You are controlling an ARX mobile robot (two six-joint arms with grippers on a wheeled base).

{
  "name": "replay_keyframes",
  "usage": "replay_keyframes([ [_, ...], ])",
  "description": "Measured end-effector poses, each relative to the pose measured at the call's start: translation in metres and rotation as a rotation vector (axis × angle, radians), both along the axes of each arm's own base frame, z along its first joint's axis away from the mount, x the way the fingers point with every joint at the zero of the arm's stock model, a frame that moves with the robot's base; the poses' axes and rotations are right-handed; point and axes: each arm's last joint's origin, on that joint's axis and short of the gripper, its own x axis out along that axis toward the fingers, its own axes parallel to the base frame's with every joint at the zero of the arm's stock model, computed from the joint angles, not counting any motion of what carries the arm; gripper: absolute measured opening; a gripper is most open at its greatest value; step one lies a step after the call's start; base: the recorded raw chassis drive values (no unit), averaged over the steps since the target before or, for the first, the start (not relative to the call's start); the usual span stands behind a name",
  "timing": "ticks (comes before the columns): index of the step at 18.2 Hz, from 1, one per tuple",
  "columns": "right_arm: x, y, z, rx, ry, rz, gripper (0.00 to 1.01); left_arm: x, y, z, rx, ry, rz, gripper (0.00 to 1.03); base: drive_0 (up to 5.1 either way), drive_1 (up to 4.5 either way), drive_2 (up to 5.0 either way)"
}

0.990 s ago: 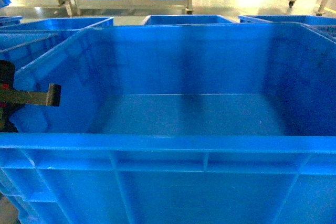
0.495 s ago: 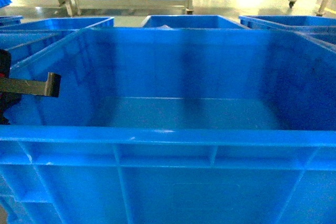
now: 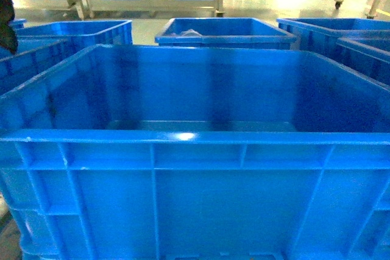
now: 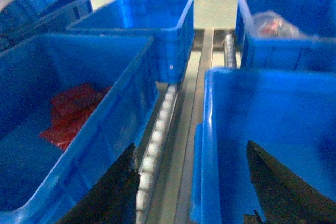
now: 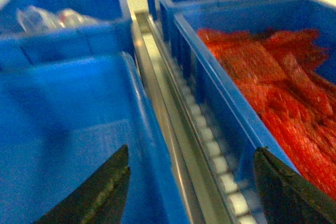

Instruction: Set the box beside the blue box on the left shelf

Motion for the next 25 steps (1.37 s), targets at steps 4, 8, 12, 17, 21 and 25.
replay_keyframes([
  [4, -0.003, -0.002, 0.022, 0.038, -0.188, -0.056, 0.99, 0.0, 0.0, 0.003, -0.002, -0.025, -0.005, 1.0, 0.0, 0.0, 0.0],
  [8, -0.004, -0.003, 0.022, 0.028, -0.191, -0.072, 0.98, 0.001, 0.003, 0.003, -0.025, -0.11, -0.058, 0.93, 0.0, 0.0, 0.0],
  [12, -0.026, -0.02, -0.001, -0.026, -0.361, 0.192, 0.7, -0.032, 0.034, -0.026, -0.043, -0.247, -0.192, 0.57, 0.0, 0.0, 0.0],
  [17, -0.058, -0.034, -0.041, -0.074, -0.335, 0.241, 0.23, -0.062, 0.053, -0.056, -0.041, -0.231, -0.206, 0.11, 0.0, 0.0, 0.0],
  [21, -0.076, -0.04, -0.059, -0.082, -0.337, 0.255, 0.02, -0.081, 0.063, -0.069, -0.041, -0.232, -0.21, 0.02, 0.0, 0.0, 0.0],
  [25, -0.093, -0.051, -0.073, -0.082, -0.336, 0.249, 0.02, -0.098, 0.078, -0.08, -0.04, -0.232, -0.21, 0.02, 0.0, 0.0, 0.0],
])
